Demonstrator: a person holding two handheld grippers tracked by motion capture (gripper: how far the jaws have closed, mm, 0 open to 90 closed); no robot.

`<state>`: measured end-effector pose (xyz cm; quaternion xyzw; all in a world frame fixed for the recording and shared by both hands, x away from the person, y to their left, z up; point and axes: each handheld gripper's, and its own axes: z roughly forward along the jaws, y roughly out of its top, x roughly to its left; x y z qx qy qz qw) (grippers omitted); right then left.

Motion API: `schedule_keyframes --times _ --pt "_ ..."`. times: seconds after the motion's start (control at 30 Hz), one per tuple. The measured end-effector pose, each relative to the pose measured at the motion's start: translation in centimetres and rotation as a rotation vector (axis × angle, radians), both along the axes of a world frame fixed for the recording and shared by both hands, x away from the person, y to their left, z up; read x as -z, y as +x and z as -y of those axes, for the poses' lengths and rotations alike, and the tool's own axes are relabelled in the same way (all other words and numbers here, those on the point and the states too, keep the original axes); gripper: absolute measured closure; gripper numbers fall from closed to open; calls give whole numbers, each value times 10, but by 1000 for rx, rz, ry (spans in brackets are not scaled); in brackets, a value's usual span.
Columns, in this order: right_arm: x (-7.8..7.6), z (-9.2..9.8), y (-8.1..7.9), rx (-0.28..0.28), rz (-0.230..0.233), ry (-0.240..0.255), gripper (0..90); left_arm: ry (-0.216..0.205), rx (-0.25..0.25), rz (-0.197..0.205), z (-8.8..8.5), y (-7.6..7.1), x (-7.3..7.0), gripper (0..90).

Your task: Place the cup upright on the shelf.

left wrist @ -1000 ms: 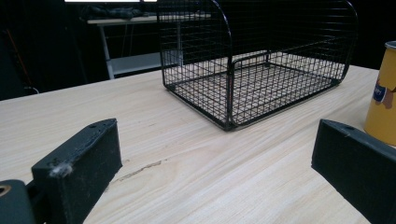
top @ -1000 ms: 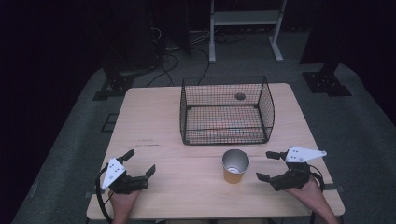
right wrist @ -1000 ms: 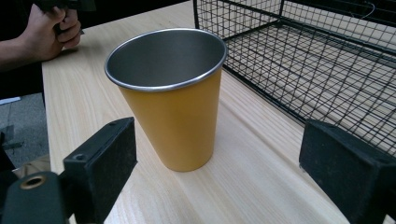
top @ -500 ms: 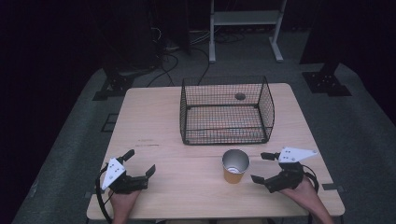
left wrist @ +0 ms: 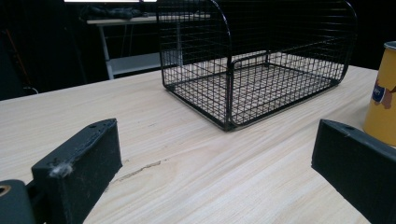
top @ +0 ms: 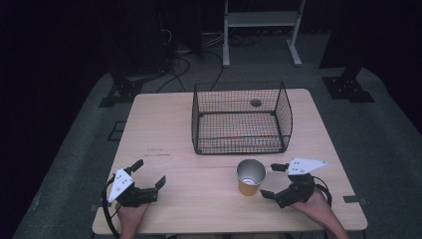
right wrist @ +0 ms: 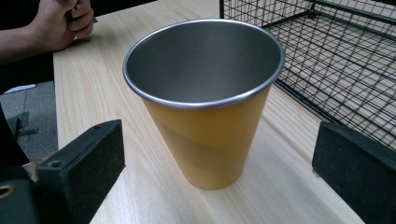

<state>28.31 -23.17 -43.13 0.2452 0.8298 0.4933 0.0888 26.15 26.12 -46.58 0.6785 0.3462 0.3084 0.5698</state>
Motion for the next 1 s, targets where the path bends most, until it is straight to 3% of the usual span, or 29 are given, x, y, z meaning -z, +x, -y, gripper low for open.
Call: schedule_keyframes --times 1.0 --pt "7 -33 10 -26 12 -11 18 -2 1 1 0 0 0 8"
